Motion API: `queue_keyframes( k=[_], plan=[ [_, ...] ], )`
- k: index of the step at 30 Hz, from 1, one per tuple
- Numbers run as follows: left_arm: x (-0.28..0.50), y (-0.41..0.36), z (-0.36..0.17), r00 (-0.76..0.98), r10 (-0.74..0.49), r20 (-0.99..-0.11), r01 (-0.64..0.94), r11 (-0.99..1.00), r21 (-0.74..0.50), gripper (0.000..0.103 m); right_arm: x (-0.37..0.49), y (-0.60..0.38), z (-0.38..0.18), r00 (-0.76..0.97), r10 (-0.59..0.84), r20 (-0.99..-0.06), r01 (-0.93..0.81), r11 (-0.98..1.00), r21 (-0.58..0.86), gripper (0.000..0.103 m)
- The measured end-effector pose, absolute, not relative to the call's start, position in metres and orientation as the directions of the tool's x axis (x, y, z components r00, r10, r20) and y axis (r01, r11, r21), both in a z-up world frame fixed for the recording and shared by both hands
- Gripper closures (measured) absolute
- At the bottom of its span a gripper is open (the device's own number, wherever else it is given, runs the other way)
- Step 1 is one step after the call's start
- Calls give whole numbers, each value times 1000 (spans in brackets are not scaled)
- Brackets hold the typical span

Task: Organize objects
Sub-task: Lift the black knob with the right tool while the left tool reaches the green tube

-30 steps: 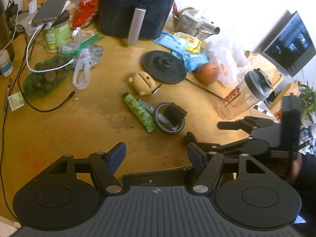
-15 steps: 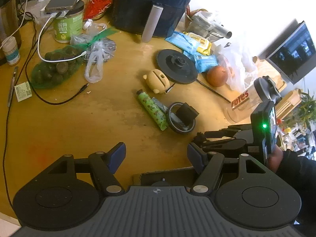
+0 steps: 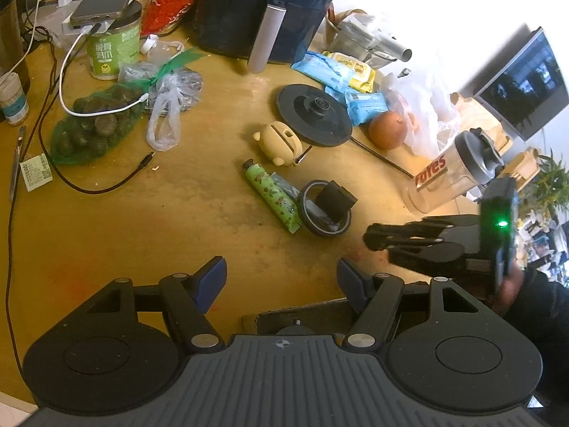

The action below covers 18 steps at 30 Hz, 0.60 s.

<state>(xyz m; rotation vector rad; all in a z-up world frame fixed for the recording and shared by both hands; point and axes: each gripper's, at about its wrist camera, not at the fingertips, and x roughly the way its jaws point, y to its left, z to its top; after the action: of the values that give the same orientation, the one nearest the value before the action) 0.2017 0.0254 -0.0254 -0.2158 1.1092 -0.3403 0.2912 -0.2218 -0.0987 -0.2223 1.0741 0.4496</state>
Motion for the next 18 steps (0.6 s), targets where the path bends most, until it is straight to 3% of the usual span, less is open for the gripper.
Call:
queue_keyframes(
  k=[18],
  plan=[
    [207, 9, -20, 453, -324, -831, 131, 946, -297, 35, 249, -286, -33, 509, 370, -777, -373, 908, 189, 79]
  ],
)
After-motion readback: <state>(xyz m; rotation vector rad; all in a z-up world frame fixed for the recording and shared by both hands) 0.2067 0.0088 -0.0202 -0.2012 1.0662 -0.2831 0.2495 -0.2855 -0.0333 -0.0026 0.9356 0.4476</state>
